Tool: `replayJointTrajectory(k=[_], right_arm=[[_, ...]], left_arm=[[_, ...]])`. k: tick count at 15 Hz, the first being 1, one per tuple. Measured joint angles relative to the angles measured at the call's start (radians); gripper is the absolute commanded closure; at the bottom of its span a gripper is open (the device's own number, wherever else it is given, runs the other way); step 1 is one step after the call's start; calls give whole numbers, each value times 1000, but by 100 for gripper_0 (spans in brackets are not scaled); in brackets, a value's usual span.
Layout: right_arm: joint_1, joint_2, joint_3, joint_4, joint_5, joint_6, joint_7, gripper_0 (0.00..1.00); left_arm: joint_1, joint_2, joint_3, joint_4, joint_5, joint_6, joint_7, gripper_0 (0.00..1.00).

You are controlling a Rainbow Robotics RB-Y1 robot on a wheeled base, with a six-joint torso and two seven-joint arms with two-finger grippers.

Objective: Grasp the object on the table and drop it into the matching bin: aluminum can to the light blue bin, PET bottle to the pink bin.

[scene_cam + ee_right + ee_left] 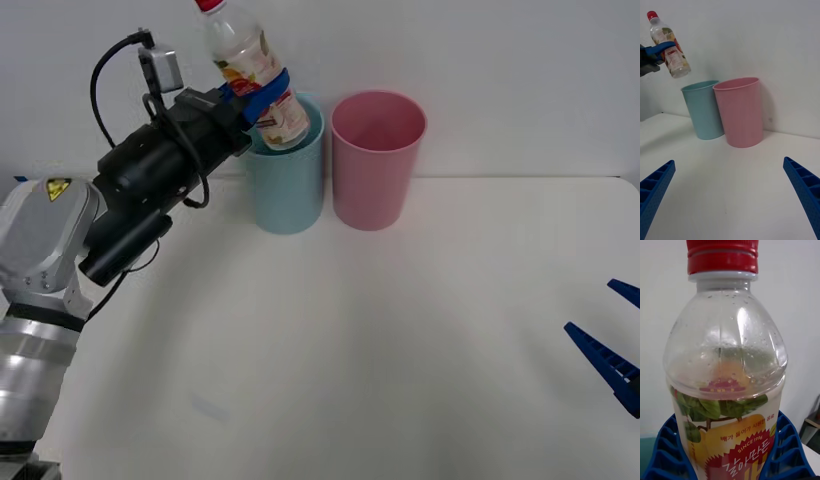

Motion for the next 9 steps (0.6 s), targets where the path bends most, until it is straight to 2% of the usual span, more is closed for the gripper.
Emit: replayJointTrajectory(k=[4,9], right_arm=[[0,0,0,0,0,0,0,0],[0,0,0,0,0,0,0,0]], left_arm=[[-174,-45,-44,203,-11,18,-135,100],[-373,-144,-46,441,-89,70,-270,100]])
